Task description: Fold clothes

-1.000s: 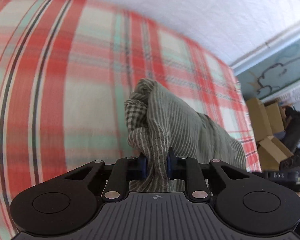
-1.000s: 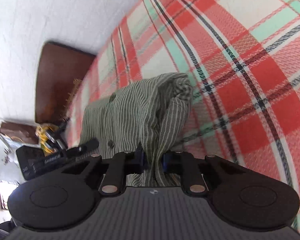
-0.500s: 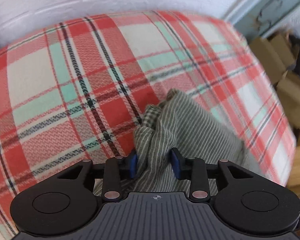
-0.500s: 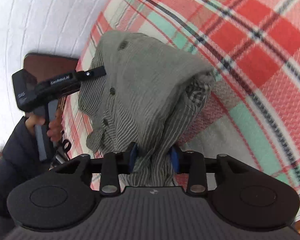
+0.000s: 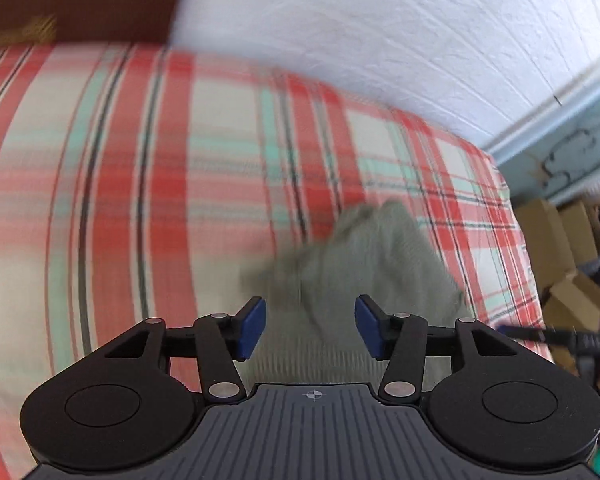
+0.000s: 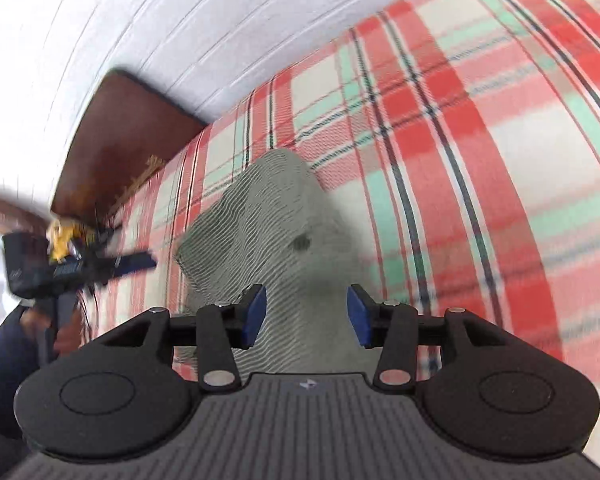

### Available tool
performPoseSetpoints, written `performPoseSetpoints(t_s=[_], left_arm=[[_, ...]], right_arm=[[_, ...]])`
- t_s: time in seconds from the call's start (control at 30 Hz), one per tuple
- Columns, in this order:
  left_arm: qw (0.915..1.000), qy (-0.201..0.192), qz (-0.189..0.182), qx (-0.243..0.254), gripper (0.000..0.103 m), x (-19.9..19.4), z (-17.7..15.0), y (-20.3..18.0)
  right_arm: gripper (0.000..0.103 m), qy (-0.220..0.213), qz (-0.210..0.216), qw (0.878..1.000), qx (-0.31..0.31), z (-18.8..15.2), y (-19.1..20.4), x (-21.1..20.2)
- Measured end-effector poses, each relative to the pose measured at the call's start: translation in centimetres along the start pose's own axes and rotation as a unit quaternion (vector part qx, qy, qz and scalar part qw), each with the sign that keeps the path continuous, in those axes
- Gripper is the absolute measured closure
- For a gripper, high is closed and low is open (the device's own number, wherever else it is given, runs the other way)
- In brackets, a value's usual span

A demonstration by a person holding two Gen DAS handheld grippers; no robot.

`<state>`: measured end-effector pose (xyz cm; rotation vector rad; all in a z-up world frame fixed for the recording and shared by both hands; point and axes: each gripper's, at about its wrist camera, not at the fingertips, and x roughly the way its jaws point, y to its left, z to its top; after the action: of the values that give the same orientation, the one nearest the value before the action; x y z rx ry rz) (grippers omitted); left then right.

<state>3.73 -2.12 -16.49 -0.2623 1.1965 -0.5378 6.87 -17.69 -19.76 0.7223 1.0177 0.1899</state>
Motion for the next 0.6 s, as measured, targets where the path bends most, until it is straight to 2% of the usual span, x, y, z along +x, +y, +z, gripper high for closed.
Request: performPoseSetpoints(t_s=[0.17, 0.23, 0.3, 0.37, 0.47, 0.6], left_arm=[[0.9941, -0.032, 0.024, -0.101, 0.038, -0.8, -7.3, -2.0], [0.9915, -0.041, 0.040, -0.117, 0.038, -0.5, -9.5, -3.7], [0.9879, -0.052, 0.071, -0.127, 0.038, -0.2, -11.2, -5.0], [0.9808, -0.063, 0.082, -0.165, 0.037, -0.3, -12.7, -5.4], [0.9688, -0.080, 0.072, -0.223, 0.037, -1.1, -15.1, -5.6], [0.9646, -0.087, 0.076, -0.237, 0.035, -1.3, -16.9, -6.8]], right_arm=[[0.051, 0.056, 0.020, 0.996, -0.069, 2.7, -0.2, 1.9], [0.042, 0.075, 0.028, 0.992, -0.096, 3.7, -0.1, 2.6], [0.042, 0.094, 0.036, 0.987, -0.123, 4.7, -0.1, 3.3], [0.042, 0.111, 0.044, 0.983, -0.142, 5.4, -0.2, 4.0], [0.042, 0.131, 0.055, 0.979, -0.149, 5.9, -0.6, 4.8], [0.042, 0.151, 0.080, 0.978, -0.121, 6.4, -1.4, 6.2]])
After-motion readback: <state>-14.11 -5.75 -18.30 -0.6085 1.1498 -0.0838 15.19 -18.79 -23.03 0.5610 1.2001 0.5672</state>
